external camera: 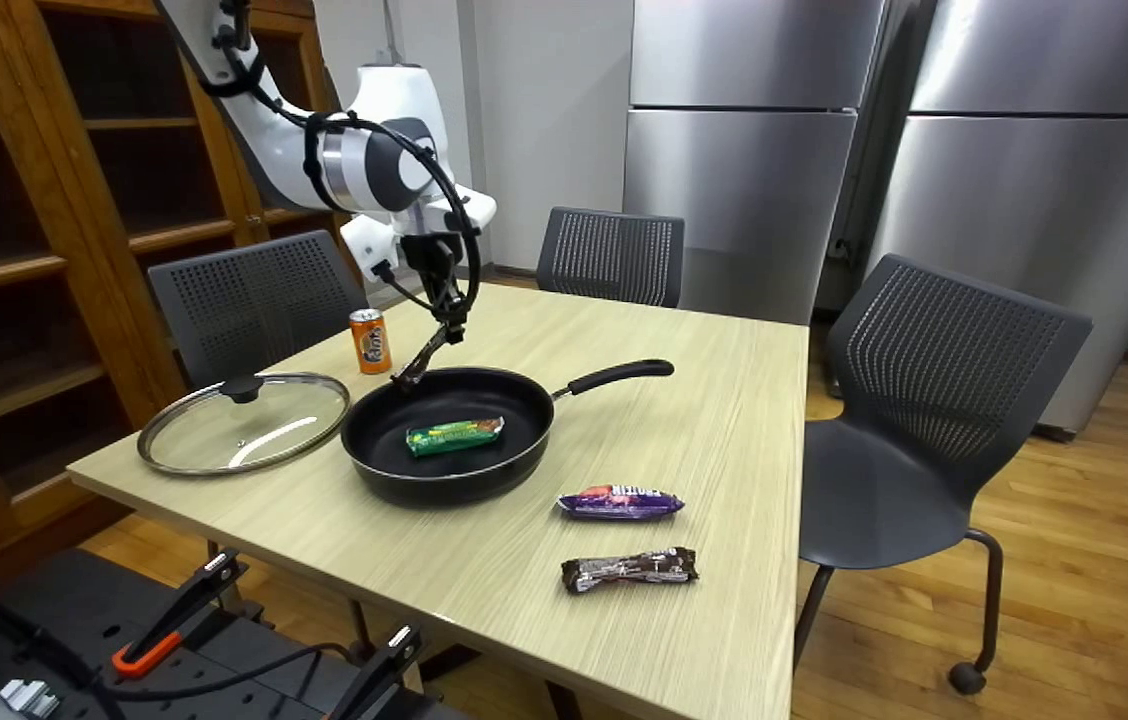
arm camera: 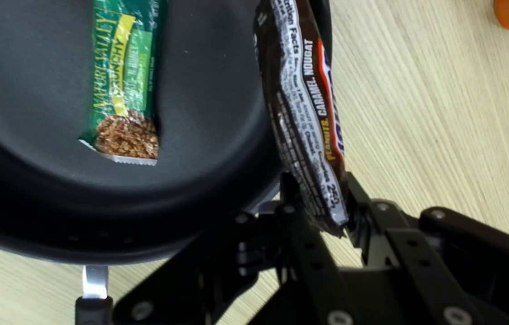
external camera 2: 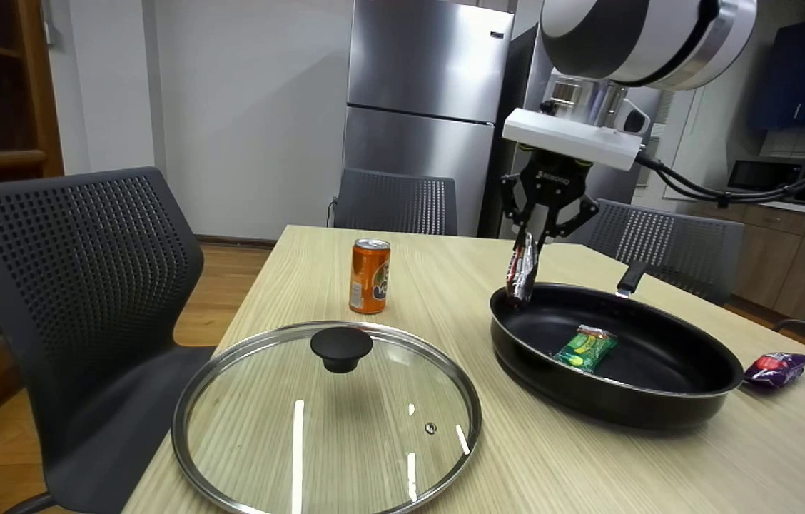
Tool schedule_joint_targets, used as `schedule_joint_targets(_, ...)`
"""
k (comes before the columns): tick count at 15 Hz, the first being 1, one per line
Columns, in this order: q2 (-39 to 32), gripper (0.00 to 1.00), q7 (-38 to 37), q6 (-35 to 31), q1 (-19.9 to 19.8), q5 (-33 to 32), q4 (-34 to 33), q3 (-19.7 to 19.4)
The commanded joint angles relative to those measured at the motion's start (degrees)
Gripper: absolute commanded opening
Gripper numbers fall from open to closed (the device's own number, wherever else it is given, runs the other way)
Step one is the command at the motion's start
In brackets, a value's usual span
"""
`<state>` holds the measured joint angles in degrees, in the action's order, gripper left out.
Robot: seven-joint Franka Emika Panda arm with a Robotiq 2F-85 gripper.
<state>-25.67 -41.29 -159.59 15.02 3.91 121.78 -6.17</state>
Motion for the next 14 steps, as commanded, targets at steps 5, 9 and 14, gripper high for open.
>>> schedule_joint_targets(5,0.9,0.06,1.6,0.2,-3.5,2.5,3.4,1.2)
schedule_joint_targets(9,-1.4,0.06,2.1,0.5,-5.7,4.8,1.9,1.9)
schedule_joint_targets(14,-5.2,0.06,2.5,1.6,-7.3,8.1,-0.6,3.2)
